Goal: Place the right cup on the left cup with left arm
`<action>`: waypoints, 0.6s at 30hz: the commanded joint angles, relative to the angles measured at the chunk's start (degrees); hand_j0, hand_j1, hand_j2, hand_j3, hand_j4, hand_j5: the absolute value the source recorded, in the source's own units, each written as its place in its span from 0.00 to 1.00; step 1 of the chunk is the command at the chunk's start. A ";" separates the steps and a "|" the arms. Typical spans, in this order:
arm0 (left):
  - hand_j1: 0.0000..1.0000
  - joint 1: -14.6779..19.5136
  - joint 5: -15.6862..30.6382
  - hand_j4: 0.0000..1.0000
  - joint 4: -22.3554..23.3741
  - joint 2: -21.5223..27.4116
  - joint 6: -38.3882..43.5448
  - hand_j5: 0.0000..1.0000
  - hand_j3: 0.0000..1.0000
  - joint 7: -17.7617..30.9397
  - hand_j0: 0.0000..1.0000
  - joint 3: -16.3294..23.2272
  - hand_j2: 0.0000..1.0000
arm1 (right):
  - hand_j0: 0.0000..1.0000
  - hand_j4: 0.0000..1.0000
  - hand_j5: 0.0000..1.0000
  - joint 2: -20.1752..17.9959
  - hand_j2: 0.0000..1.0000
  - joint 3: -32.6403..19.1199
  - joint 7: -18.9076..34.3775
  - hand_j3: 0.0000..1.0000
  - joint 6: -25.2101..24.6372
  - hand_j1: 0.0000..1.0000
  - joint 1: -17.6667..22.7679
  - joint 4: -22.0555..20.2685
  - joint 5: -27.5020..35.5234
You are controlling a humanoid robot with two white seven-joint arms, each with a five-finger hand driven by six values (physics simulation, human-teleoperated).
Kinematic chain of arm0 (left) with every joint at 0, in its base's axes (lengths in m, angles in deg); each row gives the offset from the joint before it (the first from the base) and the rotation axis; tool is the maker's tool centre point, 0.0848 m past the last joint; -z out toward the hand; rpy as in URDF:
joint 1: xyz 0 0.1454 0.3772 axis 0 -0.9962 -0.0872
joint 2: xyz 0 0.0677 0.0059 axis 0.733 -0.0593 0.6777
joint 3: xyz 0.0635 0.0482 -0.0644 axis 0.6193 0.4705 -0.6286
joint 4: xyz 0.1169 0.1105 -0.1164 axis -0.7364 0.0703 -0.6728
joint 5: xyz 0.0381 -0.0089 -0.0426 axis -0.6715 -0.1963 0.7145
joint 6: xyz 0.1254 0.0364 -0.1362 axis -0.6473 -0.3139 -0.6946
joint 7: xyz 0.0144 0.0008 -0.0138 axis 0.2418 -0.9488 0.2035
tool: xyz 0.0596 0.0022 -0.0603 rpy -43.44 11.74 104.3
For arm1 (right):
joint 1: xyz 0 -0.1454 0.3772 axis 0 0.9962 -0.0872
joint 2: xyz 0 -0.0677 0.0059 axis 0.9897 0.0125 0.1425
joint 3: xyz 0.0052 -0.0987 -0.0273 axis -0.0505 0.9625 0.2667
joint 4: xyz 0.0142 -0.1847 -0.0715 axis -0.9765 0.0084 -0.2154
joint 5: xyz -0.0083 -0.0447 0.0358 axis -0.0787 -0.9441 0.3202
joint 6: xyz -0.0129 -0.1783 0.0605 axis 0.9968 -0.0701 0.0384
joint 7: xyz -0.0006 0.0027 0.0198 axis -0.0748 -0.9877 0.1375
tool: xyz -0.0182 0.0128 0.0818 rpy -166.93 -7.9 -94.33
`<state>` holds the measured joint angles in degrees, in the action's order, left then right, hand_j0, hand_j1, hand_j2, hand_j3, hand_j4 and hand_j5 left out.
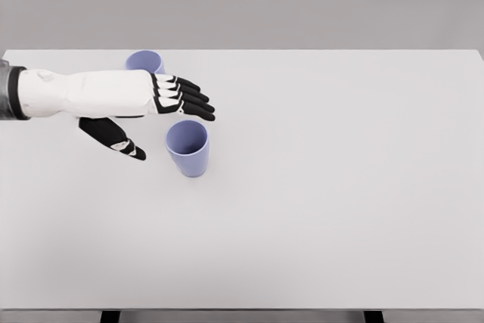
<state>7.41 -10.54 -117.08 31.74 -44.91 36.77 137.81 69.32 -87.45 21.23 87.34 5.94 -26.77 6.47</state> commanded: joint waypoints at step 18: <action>1.00 -2.37 -11.89 1.00 6.68 -7.85 0.16 1.00 1.00 -0.02 1.00 0.78 1.00 | 1.00 1.00 1.00 0.00 1.00 -0.08 0.00 1.00 -0.04 1.00 1.05 0.04 -0.05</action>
<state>5.12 -21.75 -110.11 24.26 -44.91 36.77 138.47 69.32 -87.51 21.21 87.28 7.00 -26.74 6.49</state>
